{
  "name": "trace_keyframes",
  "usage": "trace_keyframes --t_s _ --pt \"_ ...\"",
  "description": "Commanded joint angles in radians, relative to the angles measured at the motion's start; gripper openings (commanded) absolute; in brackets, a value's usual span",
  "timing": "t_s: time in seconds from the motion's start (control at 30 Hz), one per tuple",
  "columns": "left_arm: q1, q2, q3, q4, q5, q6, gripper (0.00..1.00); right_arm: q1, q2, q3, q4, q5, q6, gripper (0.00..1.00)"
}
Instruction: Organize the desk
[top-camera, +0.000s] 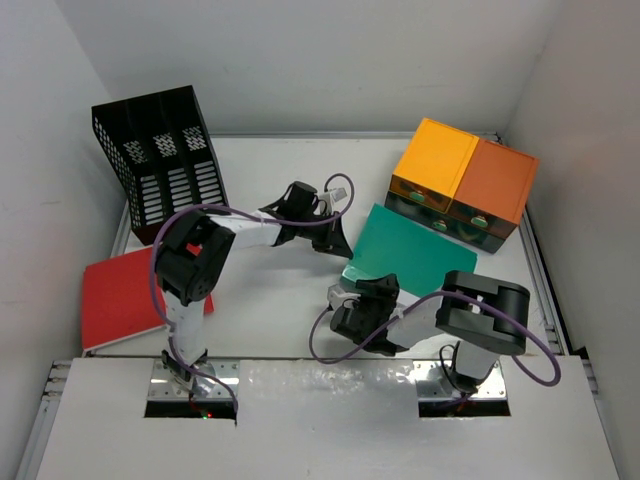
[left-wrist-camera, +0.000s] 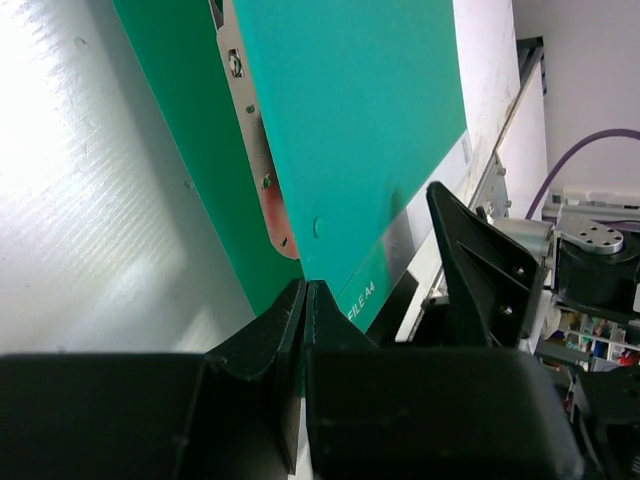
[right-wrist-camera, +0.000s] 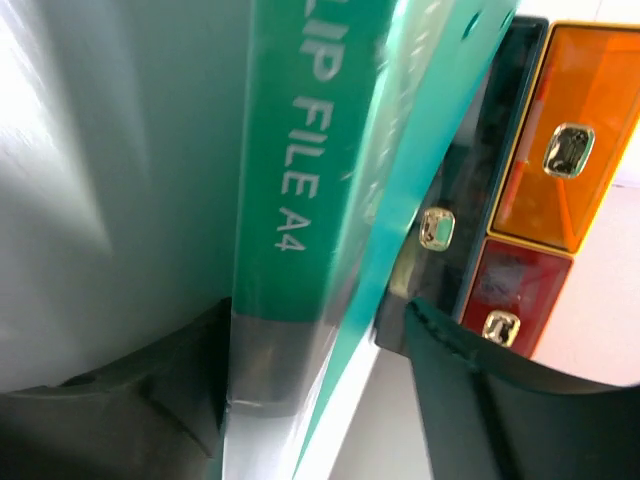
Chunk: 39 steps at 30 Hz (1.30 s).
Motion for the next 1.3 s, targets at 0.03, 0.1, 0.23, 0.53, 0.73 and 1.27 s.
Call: trace_keyframes --t_s 0.03,0.1,0.23,0.53,0.73,1.27 --pt "0.010 -0.074 0.024 0.016 0.020 0.024 0.00 -0.028 0.016 0.014 0.015 0.071 0.027 0.57" --pt "0.010 -0.080 0.023 0.015 0.019 0.020 0.00 -0.060 0.017 0.014 0.026 0.071 0.027 0.50" --pt "0.010 -0.091 0.018 0.024 0.007 0.017 0.00 -0.077 0.016 0.015 0.050 0.071 0.008 0.22" --pt "0.010 -0.088 0.040 0.005 0.037 0.053 0.00 -0.076 -0.012 0.043 0.007 0.094 0.061 0.00" --pt "0.010 -0.060 0.089 -0.103 0.024 0.086 0.60 -0.063 -0.061 0.087 -0.096 0.086 0.116 0.00" --pt "0.010 -0.260 0.204 -0.294 -0.461 0.351 0.86 -0.052 -0.366 0.166 -0.378 -0.127 0.267 0.00"
